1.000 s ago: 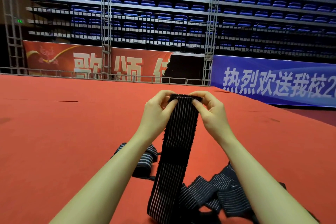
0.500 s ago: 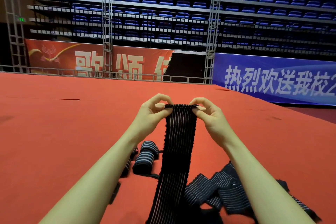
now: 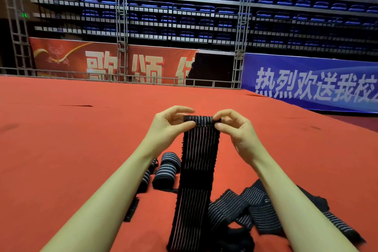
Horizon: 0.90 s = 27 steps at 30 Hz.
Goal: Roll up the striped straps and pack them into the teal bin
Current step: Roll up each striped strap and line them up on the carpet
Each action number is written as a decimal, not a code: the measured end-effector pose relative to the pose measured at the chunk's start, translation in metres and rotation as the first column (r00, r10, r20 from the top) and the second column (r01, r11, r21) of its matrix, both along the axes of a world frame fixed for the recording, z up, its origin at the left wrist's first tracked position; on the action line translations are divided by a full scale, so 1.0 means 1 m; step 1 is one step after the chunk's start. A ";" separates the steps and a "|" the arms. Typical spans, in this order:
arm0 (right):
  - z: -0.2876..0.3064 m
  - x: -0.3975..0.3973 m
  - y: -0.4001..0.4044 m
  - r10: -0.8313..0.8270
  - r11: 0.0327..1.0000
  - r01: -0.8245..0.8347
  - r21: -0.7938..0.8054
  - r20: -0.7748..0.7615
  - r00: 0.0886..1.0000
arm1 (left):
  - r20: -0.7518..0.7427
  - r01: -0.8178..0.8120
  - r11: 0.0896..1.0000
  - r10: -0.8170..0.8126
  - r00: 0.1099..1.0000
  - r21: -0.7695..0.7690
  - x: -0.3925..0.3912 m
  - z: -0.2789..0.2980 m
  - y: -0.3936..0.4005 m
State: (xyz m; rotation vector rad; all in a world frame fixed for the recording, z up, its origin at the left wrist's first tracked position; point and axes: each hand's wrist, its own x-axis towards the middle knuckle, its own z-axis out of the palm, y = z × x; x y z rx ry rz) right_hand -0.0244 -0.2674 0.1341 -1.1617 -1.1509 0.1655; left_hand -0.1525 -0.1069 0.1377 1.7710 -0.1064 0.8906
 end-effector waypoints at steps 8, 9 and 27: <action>0.000 -0.006 0.007 -0.128 0.991 0.130 -0.015 0.085 0.988 | -0.028 -0.045 0.998 0.046 0.999 0.040 0.000 0.002 0.003; 0.000 -0.007 0.007 -0.130 0.990 0.135 -0.028 0.124 0.984 | -0.032 -0.024 0.999 0.025 0.999 0.035 -0.002 0.003 0.002; -0.011 -0.014 0.014 0.012 1.000 -0.012 0.019 -0.030 0.999 | -0.050 0.011 1.000 -0.011 0.999 0.007 -0.014 -0.006 0.012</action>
